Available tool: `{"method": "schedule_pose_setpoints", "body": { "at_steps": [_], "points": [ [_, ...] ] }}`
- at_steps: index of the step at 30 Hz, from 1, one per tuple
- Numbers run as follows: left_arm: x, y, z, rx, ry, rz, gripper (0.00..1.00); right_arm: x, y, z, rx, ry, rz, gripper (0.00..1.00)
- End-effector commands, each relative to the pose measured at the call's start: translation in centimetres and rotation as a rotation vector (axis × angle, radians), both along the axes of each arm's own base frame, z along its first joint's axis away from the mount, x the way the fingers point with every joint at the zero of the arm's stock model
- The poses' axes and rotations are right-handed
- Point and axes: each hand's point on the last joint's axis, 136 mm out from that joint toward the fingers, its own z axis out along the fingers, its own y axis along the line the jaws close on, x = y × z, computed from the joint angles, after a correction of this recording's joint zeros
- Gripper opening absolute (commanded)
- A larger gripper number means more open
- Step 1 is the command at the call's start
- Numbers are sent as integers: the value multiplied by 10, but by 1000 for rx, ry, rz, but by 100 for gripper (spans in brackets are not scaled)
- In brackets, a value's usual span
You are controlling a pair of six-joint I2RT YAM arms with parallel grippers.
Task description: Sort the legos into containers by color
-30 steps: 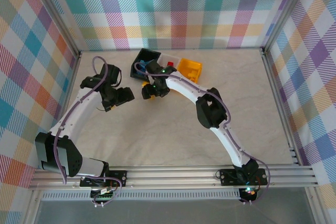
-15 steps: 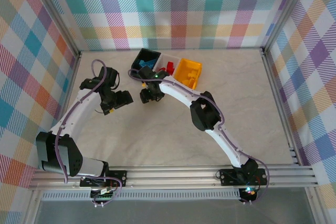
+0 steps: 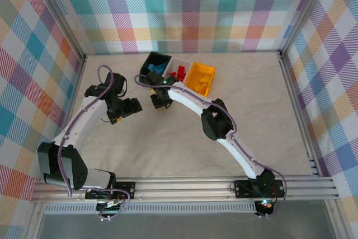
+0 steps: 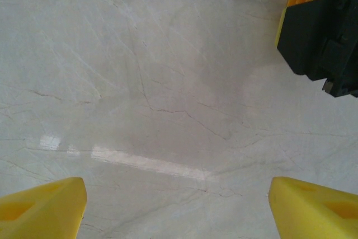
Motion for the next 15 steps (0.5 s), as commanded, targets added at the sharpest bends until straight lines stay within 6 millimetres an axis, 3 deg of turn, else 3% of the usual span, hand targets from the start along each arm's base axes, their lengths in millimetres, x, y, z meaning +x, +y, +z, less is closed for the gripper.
{"method": "schedule_pose_setpoints", "body": {
  "at_steps": [1, 9, 15],
  "points": [
    [-8, 3, -3, -8, 18, -3, 85, 6, 0, 9, 8, -44, 16, 40],
    [0, 6, -10, 16, 11, -9, 85, -9, -3, 64, 136, -75, 38, 40],
    [25, -4, -21, -9, 0, -32, 85, -19, -36, 109, 184, -82, -11, 40]
  ]
}}
